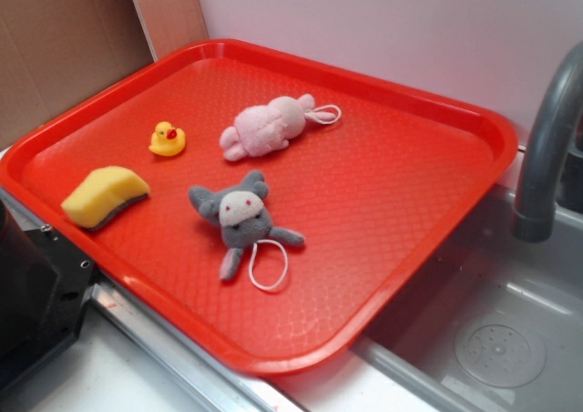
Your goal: Grab the green sponge.
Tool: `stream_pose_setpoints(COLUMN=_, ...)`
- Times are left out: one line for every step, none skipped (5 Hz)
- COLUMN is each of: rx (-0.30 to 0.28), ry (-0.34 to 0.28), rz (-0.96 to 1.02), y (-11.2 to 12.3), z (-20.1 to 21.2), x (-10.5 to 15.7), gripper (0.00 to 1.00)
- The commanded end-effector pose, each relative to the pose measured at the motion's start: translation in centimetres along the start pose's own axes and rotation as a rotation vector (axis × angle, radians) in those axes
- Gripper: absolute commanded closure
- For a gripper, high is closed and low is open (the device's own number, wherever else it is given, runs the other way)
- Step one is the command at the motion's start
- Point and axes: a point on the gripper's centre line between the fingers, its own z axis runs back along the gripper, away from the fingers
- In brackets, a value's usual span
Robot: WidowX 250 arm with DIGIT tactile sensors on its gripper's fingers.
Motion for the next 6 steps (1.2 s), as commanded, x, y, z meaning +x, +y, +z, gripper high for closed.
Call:
stream_pose_setpoints(rx=0.000, ry=0.000, rz=0.000, y=0.0, z=0.0, x=0.0, gripper=0.00)
stream_pose_setpoints(rx=0.038, ry=0.033, rz=-0.013, y=2.7, z=-4.5, x=0.6, gripper=0.00)
stream_pose_setpoints(rx=0.027, ry=0.020, rz=0.019, y=5.5, z=-9.5, x=0.6, gripper=0.00)
stream_pose_setpoints(rx=0.027, ry=0.020, rz=0.019, y=5.5, z=-9.5, x=0.6, gripper=0.00)
stream_pose_setpoints(rx=0.027, ry=0.020, rz=0.019, y=5.5, z=-9.5, x=0.6, gripper=0.00)
stream_pose_setpoints(rx=0.027, ry=0.020, rz=0.019, y=5.5, z=-9.5, x=0.6, gripper=0.00)
